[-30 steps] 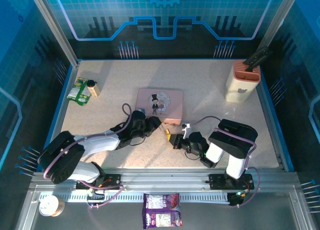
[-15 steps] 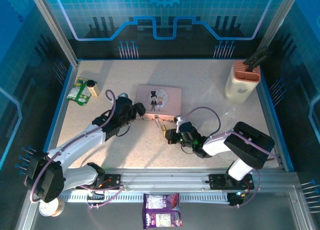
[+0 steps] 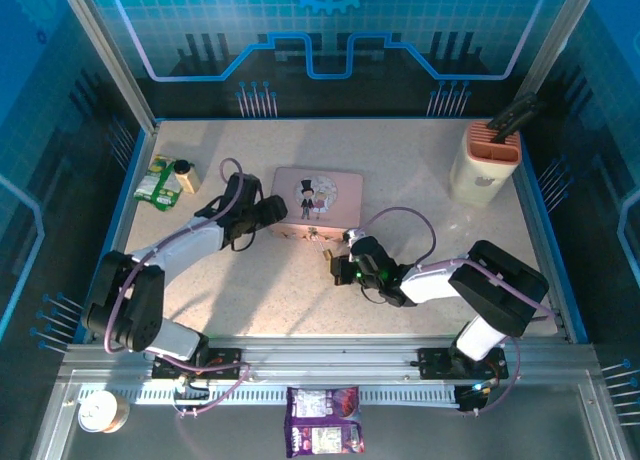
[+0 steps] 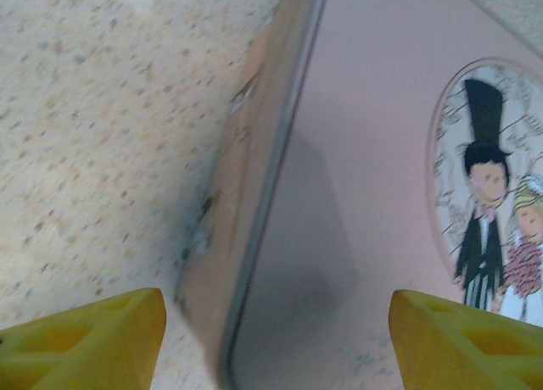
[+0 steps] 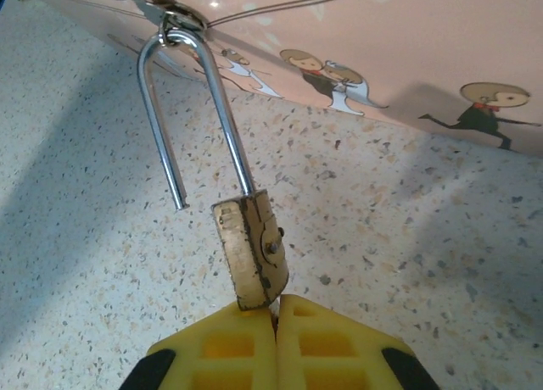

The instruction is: Unlock the padlock with the key

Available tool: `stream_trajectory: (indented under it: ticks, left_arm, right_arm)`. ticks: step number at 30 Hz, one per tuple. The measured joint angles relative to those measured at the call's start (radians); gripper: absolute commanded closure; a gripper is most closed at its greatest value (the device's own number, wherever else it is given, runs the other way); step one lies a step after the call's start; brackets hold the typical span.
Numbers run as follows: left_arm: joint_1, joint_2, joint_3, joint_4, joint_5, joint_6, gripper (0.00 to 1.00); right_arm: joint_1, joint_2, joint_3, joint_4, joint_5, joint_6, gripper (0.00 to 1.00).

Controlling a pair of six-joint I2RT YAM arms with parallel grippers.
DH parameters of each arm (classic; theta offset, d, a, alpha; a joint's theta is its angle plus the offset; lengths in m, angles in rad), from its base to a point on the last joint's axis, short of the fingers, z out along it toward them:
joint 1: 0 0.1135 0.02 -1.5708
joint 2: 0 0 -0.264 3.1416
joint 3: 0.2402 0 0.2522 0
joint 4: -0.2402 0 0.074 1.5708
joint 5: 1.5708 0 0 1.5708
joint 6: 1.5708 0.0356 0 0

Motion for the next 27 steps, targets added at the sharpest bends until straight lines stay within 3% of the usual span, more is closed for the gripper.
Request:
stream_trajectory:
  ticks: [7, 15, 27]
  left_arm:
    - [0.002, 0.132, 0.057, 0.07, 0.031, 0.039, 0.3]
    - [0.0, 0.131, 0.027, 0.131, 0.021, 0.027, 0.31]
    - [-0.046, 0.088, -0.078, 0.262, -0.044, -0.072, 0.34]
  right_arm:
    - [-0.033, 0.0, 0.005, -0.021, -0.03, -0.013, 0.79]
    - [-0.1, -0.008, 0.005, -0.058, -0.08, -0.044, 0.6]
    - [-0.154, -0.062, 0.075, -0.161, -0.2, -0.193, 0.52]
